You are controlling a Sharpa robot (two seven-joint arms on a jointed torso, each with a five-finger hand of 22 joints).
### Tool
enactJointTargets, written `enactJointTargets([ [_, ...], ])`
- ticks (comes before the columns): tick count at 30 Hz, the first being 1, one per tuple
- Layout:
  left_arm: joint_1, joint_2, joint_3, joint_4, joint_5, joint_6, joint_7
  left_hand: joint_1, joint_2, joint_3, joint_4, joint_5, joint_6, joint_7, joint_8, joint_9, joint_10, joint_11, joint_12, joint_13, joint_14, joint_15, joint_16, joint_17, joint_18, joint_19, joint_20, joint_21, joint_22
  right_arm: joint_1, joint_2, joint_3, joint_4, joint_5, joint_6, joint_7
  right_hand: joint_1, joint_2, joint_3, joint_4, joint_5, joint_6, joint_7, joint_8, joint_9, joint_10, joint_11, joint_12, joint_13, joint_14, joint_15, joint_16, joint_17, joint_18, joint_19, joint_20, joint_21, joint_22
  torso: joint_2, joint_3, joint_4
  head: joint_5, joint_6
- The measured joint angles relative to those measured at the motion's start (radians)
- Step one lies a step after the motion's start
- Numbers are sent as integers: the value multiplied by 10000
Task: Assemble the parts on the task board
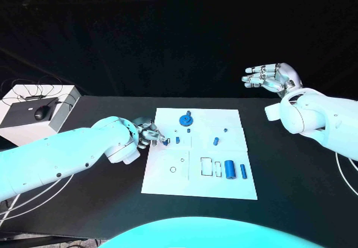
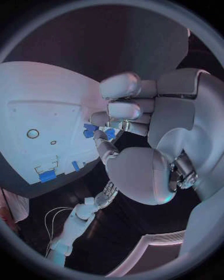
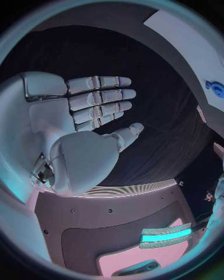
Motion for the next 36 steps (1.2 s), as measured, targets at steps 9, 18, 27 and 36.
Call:
enactJointTargets([
  [9,-283,-42,79,331,-258,-632,73,-59,-59,0,0,-2,117,-52,-6,0,95,-91,-37,-13,-1,0,0,-24,0,0,1,0,0,-10,-48,-1,4,5,1,0,0,0,0,0,0,0,0,0,0,0,0,0,0,0,0,0,0,0,0,0,0,0,7,0,-3,-15,-13],
  [18,-334,94,89,216,-447,-1084,91,-19,-98,28,28,-19,140,-71,-61,0,147,-108,-37,-30,-1,1,0,-34,2,0,1,-1,8,-14,-57,-1,15,8,1,0,0,0,0,0,0,0,0,0,0,0,0,0,0,0,0,0,0,0,0,0,0,0,12,-4,-5,-18,-15],
  [27,-388,201,88,-6,-597,-1433,110,-18,-97,28,28,3,152,-83,-66,0,179,-110,-37,-29,-1,1,0,-33,2,0,1,-1,7,-15,-70,-1,22,10,1,0,0,0,0,0,0,0,0,0,0,0,0,0,0,0,0,0,0,0,0,0,0,0,13,-6,0,-40,-35],
  [36,-408,468,78,-350,-664,-1557,110,-17,-96,27,27,3,153,-85,-116,0,196,-93,-37,-29,34,-34,1,-46,2,0,2,-1,6,-15,-68,-1,33,11,2,0,0,0,0,0,0,0,0,0,0,0,0,0,0,0,0,0,0,0,0,0,0,0,13,-6,1,-48,-48],
])
